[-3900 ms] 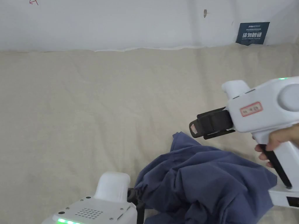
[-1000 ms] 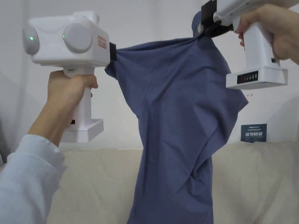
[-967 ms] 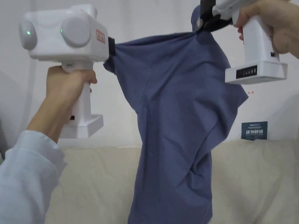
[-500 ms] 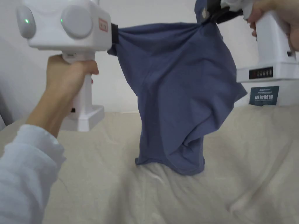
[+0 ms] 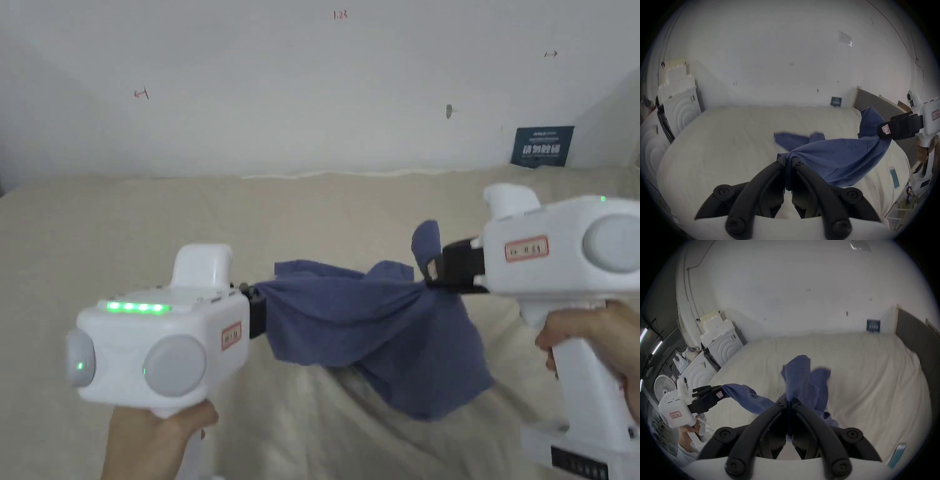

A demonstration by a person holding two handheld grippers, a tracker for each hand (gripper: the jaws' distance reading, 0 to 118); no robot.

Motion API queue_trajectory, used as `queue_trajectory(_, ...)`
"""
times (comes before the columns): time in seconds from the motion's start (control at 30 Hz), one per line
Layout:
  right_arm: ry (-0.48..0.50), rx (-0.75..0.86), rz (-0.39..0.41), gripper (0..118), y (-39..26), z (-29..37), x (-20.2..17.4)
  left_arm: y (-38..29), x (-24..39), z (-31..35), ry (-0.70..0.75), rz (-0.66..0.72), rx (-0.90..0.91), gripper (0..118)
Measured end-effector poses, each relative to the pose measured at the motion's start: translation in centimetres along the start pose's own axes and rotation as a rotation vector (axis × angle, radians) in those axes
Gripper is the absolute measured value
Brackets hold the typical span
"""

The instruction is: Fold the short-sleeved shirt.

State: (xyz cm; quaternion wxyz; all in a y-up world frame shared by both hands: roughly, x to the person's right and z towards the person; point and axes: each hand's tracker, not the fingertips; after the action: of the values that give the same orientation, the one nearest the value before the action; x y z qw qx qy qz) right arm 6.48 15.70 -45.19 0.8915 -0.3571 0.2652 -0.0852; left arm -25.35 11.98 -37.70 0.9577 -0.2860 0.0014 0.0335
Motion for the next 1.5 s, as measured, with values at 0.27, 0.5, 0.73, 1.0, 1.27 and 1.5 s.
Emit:
queue_trajectory(0.27, 0.037, -0.099, -0.102, 5, -16.1, 1.3, -2.4, -13.4, -1.4, 3.8, 0.048, 0.072, -0.195, 7)
queue_trajectory(0.5, 0.004, -0.131, -0.145, 5, -24.1, 1.0, -3.4, -20.8, -3.4, 6.5, 0.069, 0.141, -0.276, 7)
queue_trajectory(0.73, -0.012, -0.112, -0.087, 5, -25.5, 0.7, -4.5, -21.8, -3.0, 8.1, 0.112, 0.095, -0.270, 7)
queue_trajectory(1.0, -0.014, 0.006, -0.112, 110, -25.5, 3.0, -3.5, -21.2, -3.5, 8.9, 0.099, 0.133, -0.254, 84)
queue_trajectory(1.27, 0.044, 0.005, -0.110, 112, -26.8, 8.3, -3.5, -21.9, -4.5, 14.1, -0.003, 0.304, -0.171, 108)
queue_trajectory(1.5, -0.050, 0.091, -0.078, 11, -29.5, 12.0, -7.0, -22.1, 0.1, 17.2, -0.015, 0.212, -0.156, 56)
